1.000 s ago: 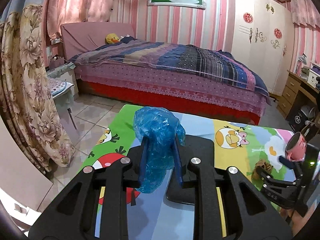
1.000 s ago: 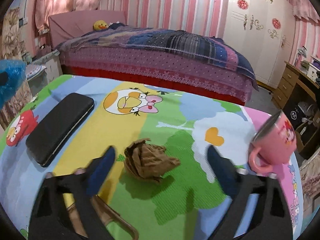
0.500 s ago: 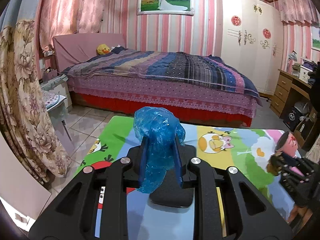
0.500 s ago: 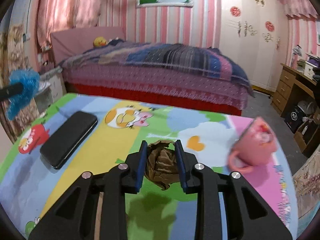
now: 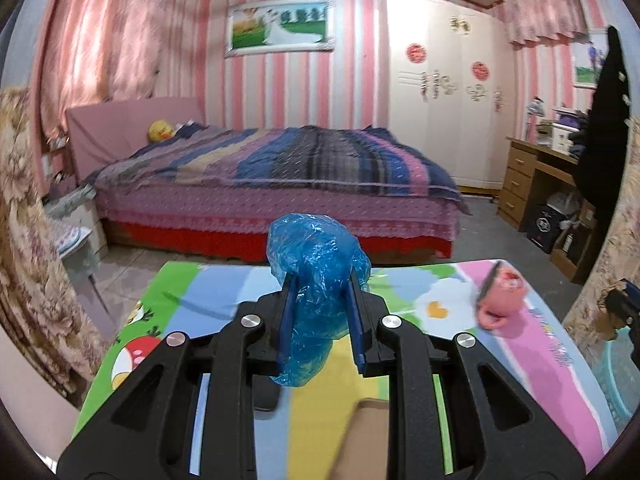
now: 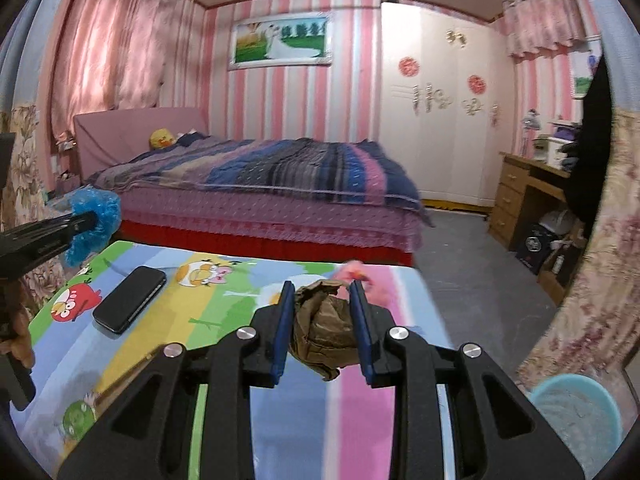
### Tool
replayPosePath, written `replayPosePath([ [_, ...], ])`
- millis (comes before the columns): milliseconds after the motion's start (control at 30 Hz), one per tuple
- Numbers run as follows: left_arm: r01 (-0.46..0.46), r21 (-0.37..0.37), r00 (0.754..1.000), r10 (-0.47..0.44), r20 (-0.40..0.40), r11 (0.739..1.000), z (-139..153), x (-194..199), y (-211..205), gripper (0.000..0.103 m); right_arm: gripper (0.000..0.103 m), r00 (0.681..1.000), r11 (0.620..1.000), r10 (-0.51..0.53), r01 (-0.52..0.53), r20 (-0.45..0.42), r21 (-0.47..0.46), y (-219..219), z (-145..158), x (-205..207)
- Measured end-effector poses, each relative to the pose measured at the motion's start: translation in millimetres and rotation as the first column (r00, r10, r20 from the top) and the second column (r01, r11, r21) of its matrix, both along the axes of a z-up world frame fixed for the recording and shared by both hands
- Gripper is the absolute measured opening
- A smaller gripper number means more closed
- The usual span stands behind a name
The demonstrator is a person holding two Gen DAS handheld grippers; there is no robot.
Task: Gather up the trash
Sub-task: 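Grasp the brown crumpled paper with the right gripper, then carry the blue bag and brown paper over the blue basket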
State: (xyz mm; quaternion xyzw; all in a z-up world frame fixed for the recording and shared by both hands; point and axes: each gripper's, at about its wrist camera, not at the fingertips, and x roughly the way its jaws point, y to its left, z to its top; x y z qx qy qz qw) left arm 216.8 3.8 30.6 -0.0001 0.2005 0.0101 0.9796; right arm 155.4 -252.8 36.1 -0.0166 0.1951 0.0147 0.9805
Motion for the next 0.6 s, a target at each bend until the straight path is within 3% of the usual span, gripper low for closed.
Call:
replayPosePath([
  [200,0.079,0.014,0.997,-0.079,0.009,0.997,1.8,-18.2,-45.7,0.022,0.028,0.997,0.997,-0.071,0.071,-0.013,-0.005,-32.7,-1.6,-39.4],
  [600,0.181,0.079,0.983,-0.178,-0.039,0.98,-17.4,-38.8,-125.9,0.022,0.028,0.99,0.99,-0.135,0.137,-0.047,0.04,-113.1,-15.4,-60.7],
])
